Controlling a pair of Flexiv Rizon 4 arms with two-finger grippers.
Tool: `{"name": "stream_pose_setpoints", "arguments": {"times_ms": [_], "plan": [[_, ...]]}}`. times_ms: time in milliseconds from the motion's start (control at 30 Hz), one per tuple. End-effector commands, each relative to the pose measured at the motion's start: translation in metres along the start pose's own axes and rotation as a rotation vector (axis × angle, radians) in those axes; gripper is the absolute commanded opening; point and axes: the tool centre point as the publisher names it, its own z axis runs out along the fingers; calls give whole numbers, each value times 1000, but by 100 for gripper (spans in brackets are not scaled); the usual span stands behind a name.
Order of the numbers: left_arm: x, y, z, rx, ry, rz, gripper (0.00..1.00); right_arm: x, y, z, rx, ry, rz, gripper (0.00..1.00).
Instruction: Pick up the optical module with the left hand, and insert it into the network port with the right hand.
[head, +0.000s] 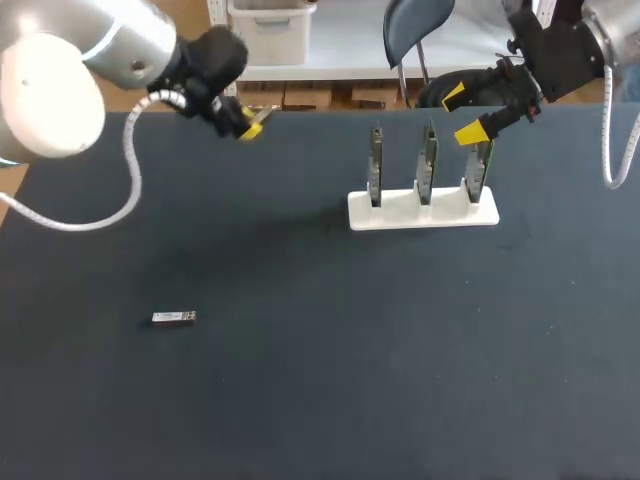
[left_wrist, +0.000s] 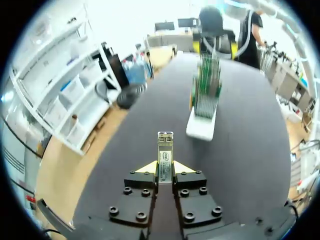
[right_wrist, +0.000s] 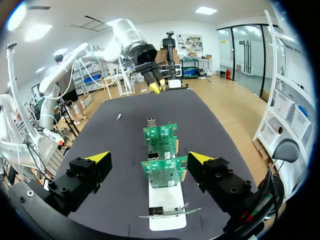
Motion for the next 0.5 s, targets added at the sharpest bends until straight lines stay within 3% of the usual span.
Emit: {"name": "stream_pose_setpoints", "arguments": {"times_ms": [33,300,500], "plan": [[-38,1,2,40,-206,27,0,0,-1,0,-2,0,0,100],[-117,-8,-6,94,-472,37,0,0,-1,0,-2,0,0,100],[-158,-21,-2,141,-606,34,0,0,-1,0,-2,0,0,100]]}}
